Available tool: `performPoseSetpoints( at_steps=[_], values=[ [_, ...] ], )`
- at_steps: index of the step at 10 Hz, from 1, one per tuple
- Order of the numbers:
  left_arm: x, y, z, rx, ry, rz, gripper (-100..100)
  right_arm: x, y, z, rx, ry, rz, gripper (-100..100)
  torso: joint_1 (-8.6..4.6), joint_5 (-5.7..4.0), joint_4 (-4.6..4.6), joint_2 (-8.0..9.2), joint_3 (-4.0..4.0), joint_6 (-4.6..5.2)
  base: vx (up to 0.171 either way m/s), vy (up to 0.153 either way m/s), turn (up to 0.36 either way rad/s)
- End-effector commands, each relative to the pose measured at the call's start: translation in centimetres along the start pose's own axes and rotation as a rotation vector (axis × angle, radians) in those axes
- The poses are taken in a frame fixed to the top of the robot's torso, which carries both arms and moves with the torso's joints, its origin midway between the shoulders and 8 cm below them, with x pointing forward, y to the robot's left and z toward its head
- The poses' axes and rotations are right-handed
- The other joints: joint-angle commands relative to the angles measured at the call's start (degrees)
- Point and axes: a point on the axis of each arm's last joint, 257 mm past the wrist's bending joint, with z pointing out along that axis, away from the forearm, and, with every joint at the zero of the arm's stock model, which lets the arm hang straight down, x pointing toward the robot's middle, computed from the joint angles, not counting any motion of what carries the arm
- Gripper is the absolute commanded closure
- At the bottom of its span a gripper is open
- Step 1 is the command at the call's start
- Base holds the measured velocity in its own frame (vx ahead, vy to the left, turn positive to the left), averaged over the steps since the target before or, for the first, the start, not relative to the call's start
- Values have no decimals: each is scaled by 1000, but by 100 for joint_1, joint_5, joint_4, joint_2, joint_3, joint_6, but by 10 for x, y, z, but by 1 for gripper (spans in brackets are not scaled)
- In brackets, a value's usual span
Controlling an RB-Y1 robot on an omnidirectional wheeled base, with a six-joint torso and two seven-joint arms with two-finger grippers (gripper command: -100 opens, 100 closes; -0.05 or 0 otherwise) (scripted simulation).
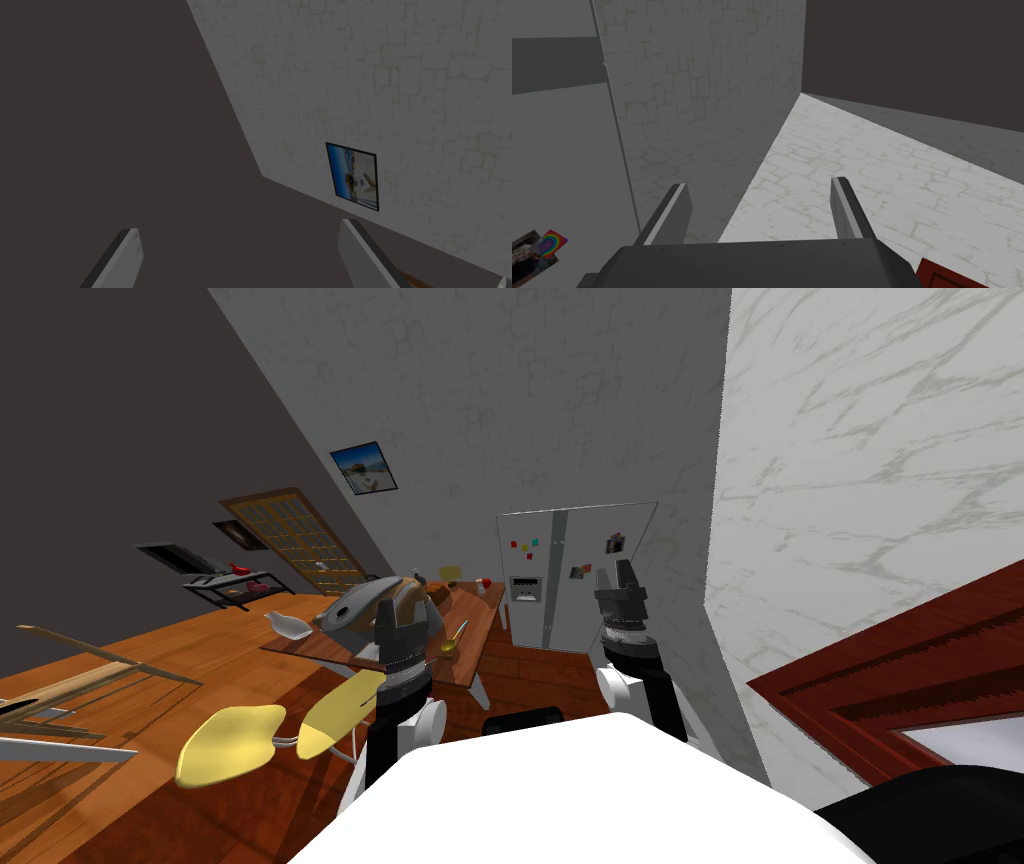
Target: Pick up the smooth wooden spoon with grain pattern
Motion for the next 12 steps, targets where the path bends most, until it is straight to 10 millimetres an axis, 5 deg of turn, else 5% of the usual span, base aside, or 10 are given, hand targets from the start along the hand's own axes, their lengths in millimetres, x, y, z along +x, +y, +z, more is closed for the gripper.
performPoseSetpoints(
  at_steps=[1,12],
  values=[
    [3,7,0,-17,29,7,-100,0,0,0,0,0,0,0,0,0,0,0,0,0,-7,1,-10],
    [10,103,3,-261,151,61,-100,0,0,0,0,0,0,0,4,1,3,14,8,0,-34,9,-19]
  ],
)
